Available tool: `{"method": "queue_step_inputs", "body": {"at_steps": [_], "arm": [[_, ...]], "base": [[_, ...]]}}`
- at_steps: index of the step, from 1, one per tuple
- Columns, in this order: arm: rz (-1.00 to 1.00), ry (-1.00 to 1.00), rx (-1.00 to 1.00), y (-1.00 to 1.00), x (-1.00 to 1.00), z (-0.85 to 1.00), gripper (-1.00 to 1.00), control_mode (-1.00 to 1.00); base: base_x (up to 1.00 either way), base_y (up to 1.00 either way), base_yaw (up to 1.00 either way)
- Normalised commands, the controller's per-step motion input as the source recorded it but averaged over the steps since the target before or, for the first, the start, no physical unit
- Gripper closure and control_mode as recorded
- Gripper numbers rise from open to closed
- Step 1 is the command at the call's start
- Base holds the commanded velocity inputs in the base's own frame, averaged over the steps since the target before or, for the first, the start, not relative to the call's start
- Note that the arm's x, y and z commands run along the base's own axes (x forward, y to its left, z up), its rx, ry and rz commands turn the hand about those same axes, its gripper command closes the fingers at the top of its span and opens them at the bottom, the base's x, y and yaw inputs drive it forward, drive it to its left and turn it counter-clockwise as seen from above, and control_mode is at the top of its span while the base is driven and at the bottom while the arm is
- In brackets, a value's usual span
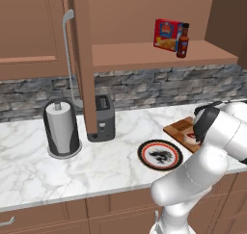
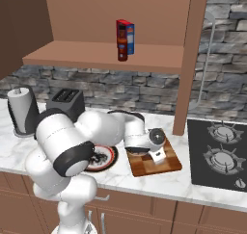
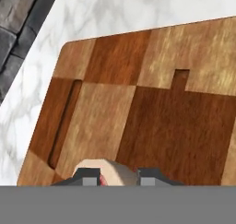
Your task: Pick the steak from the plate and place it on the cutting board. Then pick the condiment bottle from the cabinet and place it next to the cutting board.
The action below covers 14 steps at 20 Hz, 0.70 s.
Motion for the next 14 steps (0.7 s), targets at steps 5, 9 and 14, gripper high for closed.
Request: {"method": "queue_step_inputs", "body": {"at_steps": [5,9,14], "arm": [[0.0,0.0,0.0,-0.17,0.21,-0.14,1.0,-1.0],[0.0,0.0,0.0,-0.1,0.1,-0.1,1.0,-1.0],[0.0,0.0,0.0,-0.02,0.01,-0.03,1.0,-1.0]], "base": [[0.0,0.0,0.0],[0.0,0.0,0.0],[0.0,0.0,0.0]]}}
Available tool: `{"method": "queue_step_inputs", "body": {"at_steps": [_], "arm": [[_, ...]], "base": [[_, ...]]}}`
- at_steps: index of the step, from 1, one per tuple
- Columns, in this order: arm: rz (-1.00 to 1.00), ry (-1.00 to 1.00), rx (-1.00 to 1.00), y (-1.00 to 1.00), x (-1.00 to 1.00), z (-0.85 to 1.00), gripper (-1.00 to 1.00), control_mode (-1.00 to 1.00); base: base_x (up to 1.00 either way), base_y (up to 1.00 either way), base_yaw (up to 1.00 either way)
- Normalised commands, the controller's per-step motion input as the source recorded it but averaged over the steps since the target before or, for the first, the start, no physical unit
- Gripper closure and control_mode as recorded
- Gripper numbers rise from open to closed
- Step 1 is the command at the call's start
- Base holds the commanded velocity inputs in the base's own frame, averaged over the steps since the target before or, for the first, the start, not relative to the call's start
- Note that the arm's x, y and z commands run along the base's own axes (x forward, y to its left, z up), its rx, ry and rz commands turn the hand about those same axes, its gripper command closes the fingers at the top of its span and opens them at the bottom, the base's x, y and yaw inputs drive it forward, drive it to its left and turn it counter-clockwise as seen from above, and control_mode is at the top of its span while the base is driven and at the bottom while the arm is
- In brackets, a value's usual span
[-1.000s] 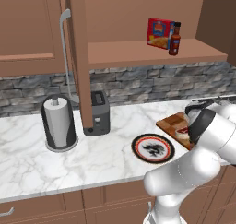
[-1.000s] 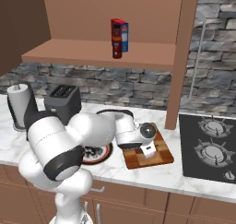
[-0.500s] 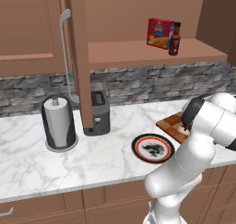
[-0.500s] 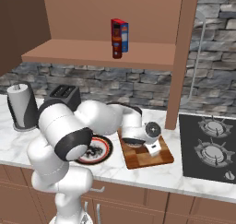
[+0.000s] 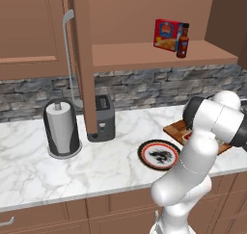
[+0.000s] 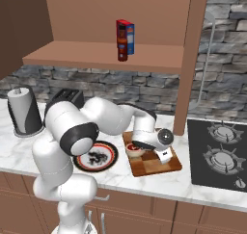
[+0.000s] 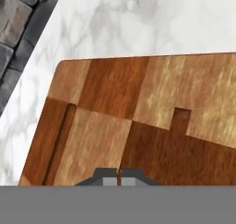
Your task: Pick the steak from the plate and place it on the cutting board. Then pick the condiment bottle from the cabinet and place it next to the cutting board.
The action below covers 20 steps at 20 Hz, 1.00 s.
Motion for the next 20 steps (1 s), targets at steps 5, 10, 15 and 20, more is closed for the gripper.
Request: {"method": "queue_step_inputs", "body": {"at_steps": [5,10,15,20], "arm": [[0.0,-0.01,0.0,0.0,0.0,0.0,1.0,-1.0],[0.0,0.0,0.0,0.0,0.0,0.09,1.0,-1.0],[0.0,0.0,0.0,0.0,-0.03,0.35,1.0,-1.0],[0.0,0.0,-0.03,0.01,-0.09,0.51,-1.0,-1.0]], "base": [[0.0,0.0,0.0],[0.0,0.0,0.0],[0.0,0.0,0.0],[0.0,0.0,0.0]]}}
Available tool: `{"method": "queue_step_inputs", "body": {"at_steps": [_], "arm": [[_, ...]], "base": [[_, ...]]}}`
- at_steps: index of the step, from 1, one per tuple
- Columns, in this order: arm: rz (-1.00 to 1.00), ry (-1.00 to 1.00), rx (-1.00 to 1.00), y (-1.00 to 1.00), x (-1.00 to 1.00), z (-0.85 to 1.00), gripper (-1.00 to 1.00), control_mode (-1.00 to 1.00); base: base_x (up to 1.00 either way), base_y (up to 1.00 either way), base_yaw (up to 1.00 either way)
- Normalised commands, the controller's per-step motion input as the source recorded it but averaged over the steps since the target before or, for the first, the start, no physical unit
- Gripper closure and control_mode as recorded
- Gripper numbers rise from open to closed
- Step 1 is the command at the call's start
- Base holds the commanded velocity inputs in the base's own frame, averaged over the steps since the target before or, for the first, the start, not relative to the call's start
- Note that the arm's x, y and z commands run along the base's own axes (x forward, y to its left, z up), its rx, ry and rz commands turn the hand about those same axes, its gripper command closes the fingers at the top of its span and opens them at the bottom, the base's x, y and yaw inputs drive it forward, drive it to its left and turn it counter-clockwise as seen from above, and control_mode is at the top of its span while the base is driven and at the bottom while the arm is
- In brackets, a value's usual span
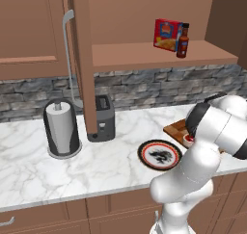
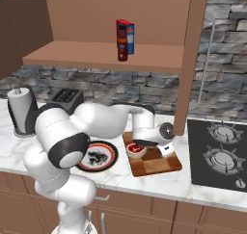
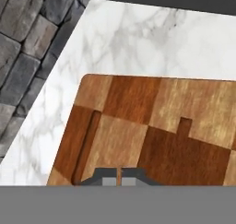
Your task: Pick the steak from the plate and place it on the cutting board. Then pick the condiment bottle from the cabinet and place it next to the cutting board.
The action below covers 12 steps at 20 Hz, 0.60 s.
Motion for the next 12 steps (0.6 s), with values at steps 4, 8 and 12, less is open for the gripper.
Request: {"method": "queue_step_inputs", "body": {"at_steps": [4,8,12], "arm": [[0.0,0.0,-0.05,0.13,-0.16,0.42,-1.0,-1.0],[0.0,0.0,-0.04,0.05,-0.18,0.42,-1.0,-1.0],[0.0,-0.03,-0.04,0.12,-0.25,0.42,-1.0,-1.0]], "base": [[0.0,0.0,0.0],[0.0,0.0,0.0],[0.0,0.0,0.0]]}}
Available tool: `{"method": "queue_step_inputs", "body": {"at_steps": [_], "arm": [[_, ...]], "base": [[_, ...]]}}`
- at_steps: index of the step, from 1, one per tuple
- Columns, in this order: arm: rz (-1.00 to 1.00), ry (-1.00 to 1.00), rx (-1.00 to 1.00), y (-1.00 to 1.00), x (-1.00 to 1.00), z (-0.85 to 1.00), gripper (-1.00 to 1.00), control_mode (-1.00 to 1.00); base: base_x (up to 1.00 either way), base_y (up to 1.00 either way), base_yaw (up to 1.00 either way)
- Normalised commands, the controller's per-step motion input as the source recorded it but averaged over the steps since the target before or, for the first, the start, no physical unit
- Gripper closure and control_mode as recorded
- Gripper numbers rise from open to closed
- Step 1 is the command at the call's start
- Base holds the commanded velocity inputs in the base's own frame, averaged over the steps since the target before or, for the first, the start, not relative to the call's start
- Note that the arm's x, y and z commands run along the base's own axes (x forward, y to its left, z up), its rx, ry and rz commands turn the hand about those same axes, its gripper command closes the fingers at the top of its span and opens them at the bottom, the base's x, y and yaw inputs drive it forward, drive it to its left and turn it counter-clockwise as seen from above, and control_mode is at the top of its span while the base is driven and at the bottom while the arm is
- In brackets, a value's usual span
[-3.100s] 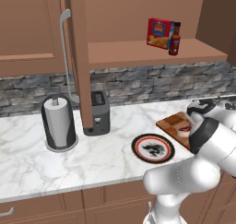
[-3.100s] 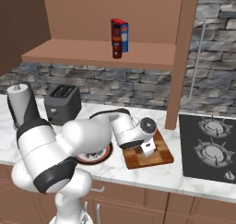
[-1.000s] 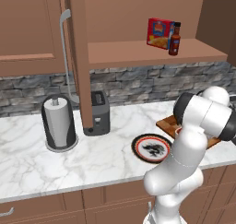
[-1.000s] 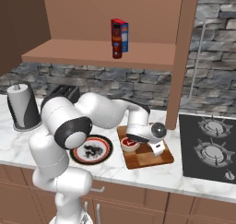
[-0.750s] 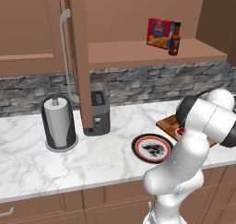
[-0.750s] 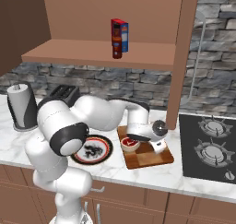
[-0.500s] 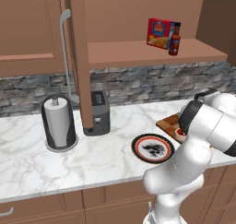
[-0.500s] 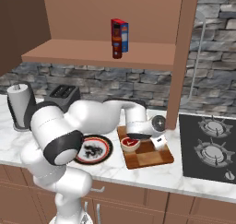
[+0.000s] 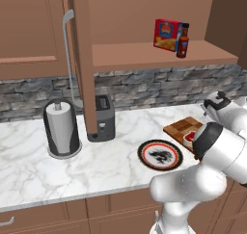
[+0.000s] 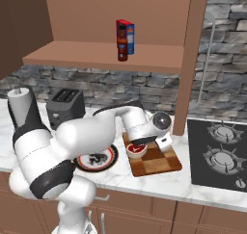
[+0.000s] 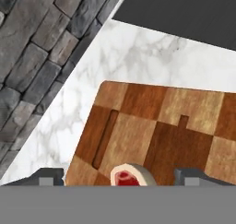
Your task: Pick the steak from the plate and place it on the cutting board. Then pick the condiment bottle from the cabinet and place it next to the cutting board.
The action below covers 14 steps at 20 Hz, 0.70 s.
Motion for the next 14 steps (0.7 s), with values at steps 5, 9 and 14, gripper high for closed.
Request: {"method": "queue_step_inputs", "body": {"at_steps": [5,9,14], "arm": [[0.0,-0.13,-0.06,0.24,-0.4,0.34,-1.0,-1.0],[0.0,-0.16,-0.06,0.28,-0.5,0.33,-1.0,-1.0],[0.0,-0.11,-0.04,0.31,-0.44,0.42,-1.0,-1.0]], "base": [[0.0,0.0,0.0],[0.0,0.0,0.0],[0.0,0.0,0.0]]}}
